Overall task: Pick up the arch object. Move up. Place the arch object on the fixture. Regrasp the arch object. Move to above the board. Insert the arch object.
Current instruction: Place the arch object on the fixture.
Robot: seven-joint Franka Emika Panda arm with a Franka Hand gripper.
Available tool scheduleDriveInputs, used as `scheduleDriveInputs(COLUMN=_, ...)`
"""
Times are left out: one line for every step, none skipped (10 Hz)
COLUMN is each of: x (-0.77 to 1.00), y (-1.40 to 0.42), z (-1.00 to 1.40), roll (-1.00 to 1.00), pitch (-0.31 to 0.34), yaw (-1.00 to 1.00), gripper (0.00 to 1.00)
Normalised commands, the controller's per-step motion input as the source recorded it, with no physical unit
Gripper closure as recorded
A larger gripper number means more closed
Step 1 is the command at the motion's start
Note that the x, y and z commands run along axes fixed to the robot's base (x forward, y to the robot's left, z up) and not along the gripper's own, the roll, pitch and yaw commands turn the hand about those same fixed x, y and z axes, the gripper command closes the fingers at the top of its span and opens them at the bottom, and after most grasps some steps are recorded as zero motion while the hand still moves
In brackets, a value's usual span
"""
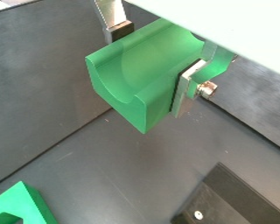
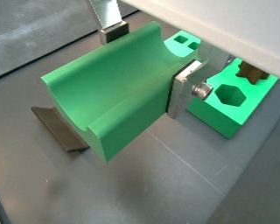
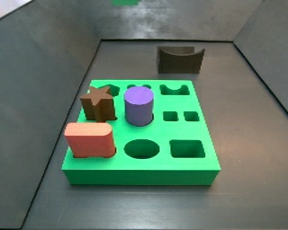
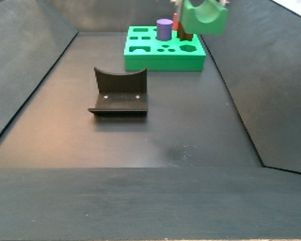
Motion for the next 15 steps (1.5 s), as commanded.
scheduleDriveInputs(x=1.0, y=0.0, z=0.03, roll=0.04, pitch=0.159, yaw=-0.07, gripper=1.0)
scheduleDriveInputs(x=1.0, y=0.0, z=0.03, roll=0.04, pitch=0.155, yaw=-0.05, gripper=1.0)
scheduleDriveInputs(x=1.0, y=0.0, z=0.03, roll=0.04, pitch=0.156, yaw=-0.04, gripper=1.0)
scheduleDriveInputs(x=1.0, y=0.0, z=0.03, roll=0.04, pitch=0.15, yaw=-0.02, gripper=1.0)
scheduleDriveInputs(x=1.0, y=0.0, z=0.02, roll=0.05, pitch=0.149, yaw=-0.02, gripper=1.0)
scheduleDriveInputs(x=1.0, y=0.05, z=-0.11, roll=-1.0, pitch=-0.065, yaw=-0.04, gripper=1.0)
scheduleDriveInputs(x=1.0, y=0.06, z=-0.12, roll=-1.0, pitch=-0.061, yaw=-0.04, gripper=1.0)
scheduleDriveInputs(x=1.0, y=0.08, z=-0.11, roll=-1.0, pitch=-0.061, yaw=-0.04, gripper=1.0)
scheduleDriveInputs(x=1.0, y=0.06, z=-0.09, roll=-1.0, pitch=-0.053, yaw=-0.05, gripper=1.0)
scheduleDriveInputs(x=1.0, y=0.06, z=-0.07, roll=-1.0, pitch=-0.031, yaw=-0.05, gripper=1.0)
scheduleDriveInputs(x=1.0, y=0.06, z=-0.06, roll=-1.0, pitch=-0.014, yaw=-0.05, gripper=1.0)
scheduleDriveInputs(x=1.0, y=0.07, z=-0.04, roll=-1.0, pitch=0.009, yaw=-0.05, gripper=1.0)
scheduleDriveInputs(x=0.93, y=0.06, z=-0.04, roll=-1.0, pitch=0.023, yaw=-0.05, gripper=1.0)
scheduleDriveInputs(x=0.82, y=0.05, z=-0.02, roll=-1.0, pitch=0.036, yaw=-0.06, gripper=1.0)
scheduleDriveInputs(x=0.67, y=0.05, z=-0.02, roll=-1.0, pitch=0.052, yaw=-0.08, gripper=1.0)
